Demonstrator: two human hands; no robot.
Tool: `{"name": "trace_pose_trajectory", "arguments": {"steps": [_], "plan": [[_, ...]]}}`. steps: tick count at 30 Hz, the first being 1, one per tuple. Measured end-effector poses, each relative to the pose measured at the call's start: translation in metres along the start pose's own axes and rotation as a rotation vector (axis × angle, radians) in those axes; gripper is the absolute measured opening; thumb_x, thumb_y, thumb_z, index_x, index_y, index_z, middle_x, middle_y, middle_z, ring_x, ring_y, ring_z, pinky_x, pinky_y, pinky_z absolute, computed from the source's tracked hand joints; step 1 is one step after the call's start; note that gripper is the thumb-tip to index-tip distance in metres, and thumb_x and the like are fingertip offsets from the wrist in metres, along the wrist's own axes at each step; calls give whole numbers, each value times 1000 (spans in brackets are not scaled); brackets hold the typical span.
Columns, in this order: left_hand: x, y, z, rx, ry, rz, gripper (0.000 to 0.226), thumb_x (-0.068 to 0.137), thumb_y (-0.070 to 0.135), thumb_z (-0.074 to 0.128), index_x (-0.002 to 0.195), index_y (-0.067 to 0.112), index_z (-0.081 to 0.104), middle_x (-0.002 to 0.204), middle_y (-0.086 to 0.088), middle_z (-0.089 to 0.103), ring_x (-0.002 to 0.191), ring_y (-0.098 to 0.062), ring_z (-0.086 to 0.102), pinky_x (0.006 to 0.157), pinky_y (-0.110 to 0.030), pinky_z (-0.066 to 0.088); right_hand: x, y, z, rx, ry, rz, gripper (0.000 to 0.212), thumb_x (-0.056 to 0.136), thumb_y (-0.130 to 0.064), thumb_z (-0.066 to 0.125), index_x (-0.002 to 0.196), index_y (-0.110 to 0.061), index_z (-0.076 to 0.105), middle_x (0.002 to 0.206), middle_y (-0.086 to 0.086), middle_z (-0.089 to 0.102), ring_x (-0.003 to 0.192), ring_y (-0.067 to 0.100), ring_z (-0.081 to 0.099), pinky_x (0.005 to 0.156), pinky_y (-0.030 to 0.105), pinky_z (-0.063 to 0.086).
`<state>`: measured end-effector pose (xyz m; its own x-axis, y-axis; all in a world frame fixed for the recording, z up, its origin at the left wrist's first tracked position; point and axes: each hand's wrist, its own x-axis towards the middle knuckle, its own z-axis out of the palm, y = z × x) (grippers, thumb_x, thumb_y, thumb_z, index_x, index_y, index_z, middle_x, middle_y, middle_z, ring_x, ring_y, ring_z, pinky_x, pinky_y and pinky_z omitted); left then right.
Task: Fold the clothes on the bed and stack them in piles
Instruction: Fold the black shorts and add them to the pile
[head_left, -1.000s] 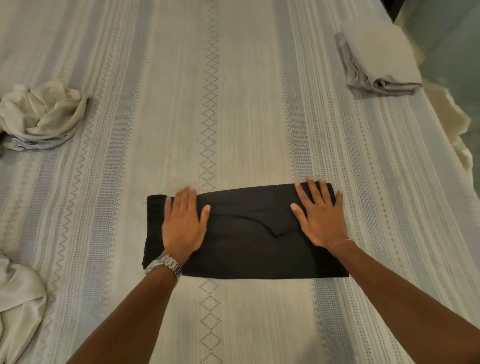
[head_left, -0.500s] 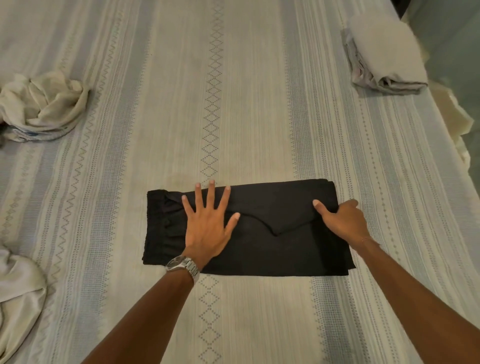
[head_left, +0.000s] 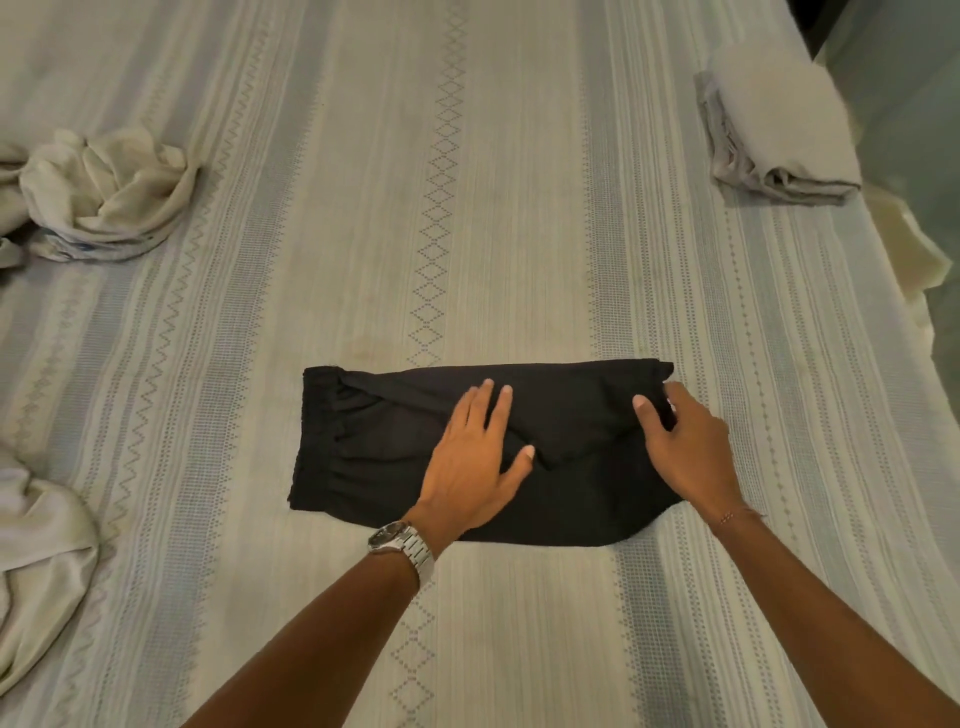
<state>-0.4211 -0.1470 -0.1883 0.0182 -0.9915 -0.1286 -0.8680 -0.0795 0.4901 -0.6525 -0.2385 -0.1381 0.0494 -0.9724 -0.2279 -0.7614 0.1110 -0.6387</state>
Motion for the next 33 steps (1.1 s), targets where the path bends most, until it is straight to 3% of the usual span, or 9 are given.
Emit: {"name": "trace_pose_trajectory", "arguments": {"steps": [2,5,8,12,17,22,26,30,33], "plan": [[10,25,-14,-458,-34,-183,69,99,58,48,152,15,41,146,-7,50,131,-19,50,112,-36,44,-11,-21,2,-62,87,-87,30,104,-37,54,121,-15,63,78,-7,61,69,13,60,67,28,47],[26,58,-44,-1270,-227,-501,55,94,55,63,134,17,60,119,-8,69,105,-21,70,95,-41,58,-31,-58,13,-146,116,-232,25,104,-39,51,119,-23,63,78,-5,67,66,14,63,60,37,55],[30,54,-70,-1567,-135,-627,45,91,43,71,121,10,69,110,-12,74,101,-26,72,88,-39,59,-54,-98,38,-155,-33,-384,30,105,-33,51,133,-23,58,100,-2,70,79,15,66,69,38,58],[20,14,-88,-1567,-27,-759,27,96,24,68,119,8,70,110,-14,76,103,-27,73,93,-39,58,-79,-128,73,-257,-189,-589,52,104,-37,53,149,-13,44,117,4,66,94,19,66,84,35,54],[1,-45,-97,-1578,22,-746,28,106,18,51,127,7,65,119,-13,73,113,-28,69,100,-43,54,-94,-146,104,-358,-363,-429,83,99,-46,61,160,-18,13,150,7,36,105,20,63,86,27,53],[-10,-88,-98,-1511,75,-785,27,107,26,50,128,17,64,124,-7,71,117,-25,66,101,-42,53,-110,-151,150,-503,-311,-433,79,94,-56,63,153,-17,28,127,6,61,102,24,67,85,35,55],[-14,-106,-101,-1431,79,-836,26,107,30,49,127,21,63,121,-5,70,113,-24,66,95,-40,56,-127,-150,183,-425,-219,-453,94,79,-53,81,151,-9,38,99,8,71,73,22,70,59,35,59],[-15,-112,-106,-1408,51,-840,29,108,29,46,132,20,59,120,-6,69,112,-25,66,100,-42,54,-138,-160,201,-161,-275,-400,70,96,-30,68,154,-8,36,117,11,69,89,24,71,79,35,61],[-14,-120,-113,-1363,65,-830,29,108,30,47,132,18,60,121,-7,69,111,-25,67,97,-40,56,-141,-172,207,-99,-209,-439,55,98,-27,65,146,-7,49,115,10,68,85,22,70,75,30,59]]}}
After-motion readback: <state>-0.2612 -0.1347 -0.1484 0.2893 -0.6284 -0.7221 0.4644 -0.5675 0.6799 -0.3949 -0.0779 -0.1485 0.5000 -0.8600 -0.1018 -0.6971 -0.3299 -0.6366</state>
